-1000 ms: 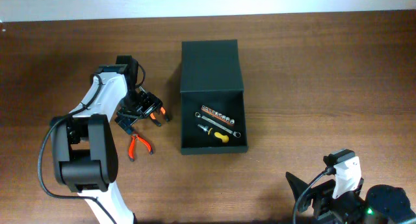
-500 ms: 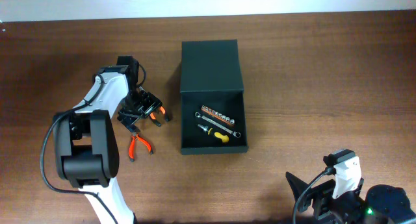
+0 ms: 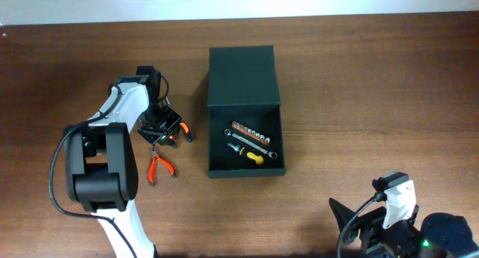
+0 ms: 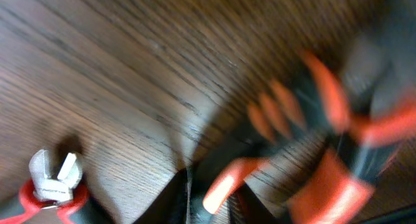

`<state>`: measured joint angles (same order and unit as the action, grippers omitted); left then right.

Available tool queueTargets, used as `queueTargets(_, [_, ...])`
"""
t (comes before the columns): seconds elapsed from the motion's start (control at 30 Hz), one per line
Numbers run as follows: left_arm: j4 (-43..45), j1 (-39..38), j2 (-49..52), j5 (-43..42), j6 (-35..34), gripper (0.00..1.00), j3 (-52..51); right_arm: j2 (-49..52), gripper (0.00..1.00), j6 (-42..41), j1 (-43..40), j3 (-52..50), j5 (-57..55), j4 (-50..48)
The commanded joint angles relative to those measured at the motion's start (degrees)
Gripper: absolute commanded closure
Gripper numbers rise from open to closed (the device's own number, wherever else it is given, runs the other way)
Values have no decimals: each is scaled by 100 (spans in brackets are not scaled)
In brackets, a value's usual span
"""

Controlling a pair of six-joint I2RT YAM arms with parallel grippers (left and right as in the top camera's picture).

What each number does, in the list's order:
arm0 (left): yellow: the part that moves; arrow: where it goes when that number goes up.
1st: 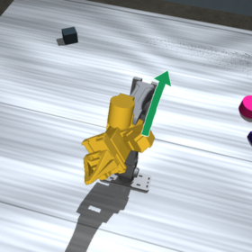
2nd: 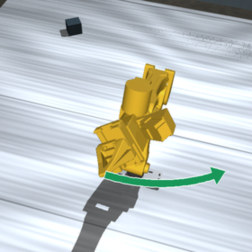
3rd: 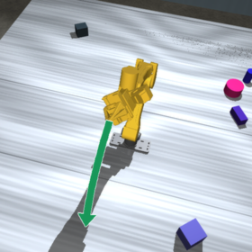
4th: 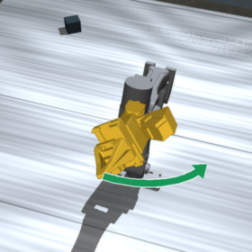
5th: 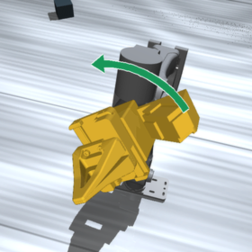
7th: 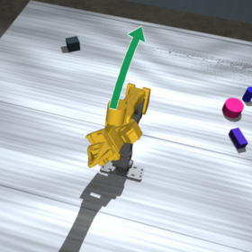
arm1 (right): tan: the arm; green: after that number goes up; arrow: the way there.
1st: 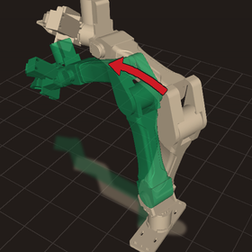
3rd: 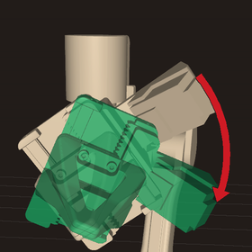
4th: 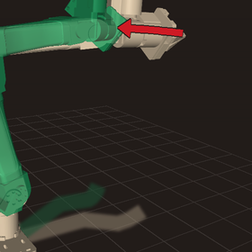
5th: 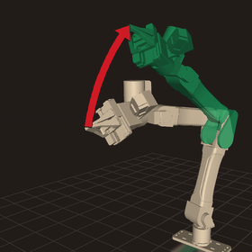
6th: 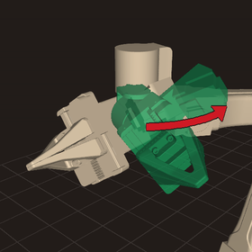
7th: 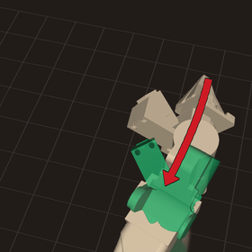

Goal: Pack container
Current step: 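Reach left gripper to the orange needle-nose pliers and grasp them, then carry the pliers over the box and release them inside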

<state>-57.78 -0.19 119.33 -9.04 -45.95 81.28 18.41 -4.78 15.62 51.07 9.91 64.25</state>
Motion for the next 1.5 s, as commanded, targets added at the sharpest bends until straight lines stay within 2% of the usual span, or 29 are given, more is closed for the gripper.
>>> queueTargets(0.0, [50,20,195,-17,13,86,44,-44,1,-63,-37,-2,-70,-20])
queueTargets(0.1, [79,20,184,-17,13,92,85,-44,1,-63,-37,-2,-70,-20])
queueTargets(0.23, [90,26,79,0,13,96,267,-44,1,-63,-37,-2,-70,-20])
queueTargets(0.7, [210,-120,-1353,247,13,98,708,-44,1,-63,-37,-2,-70,-20])
queueTargets(0.87, [205,-728,-2055,269,-57,98,708,-42,1,-63,-37,-2,-70,-20])
queueTargets(1.2, [203,-2629,-2275,439,-1733,98,706,-44,1,-63,-37,-2,-70,-20])
queueTargets(1.47, [197,-3501,-2210,584,-2363,98,706,-44,1,-63,-37,-2,-70,-20])
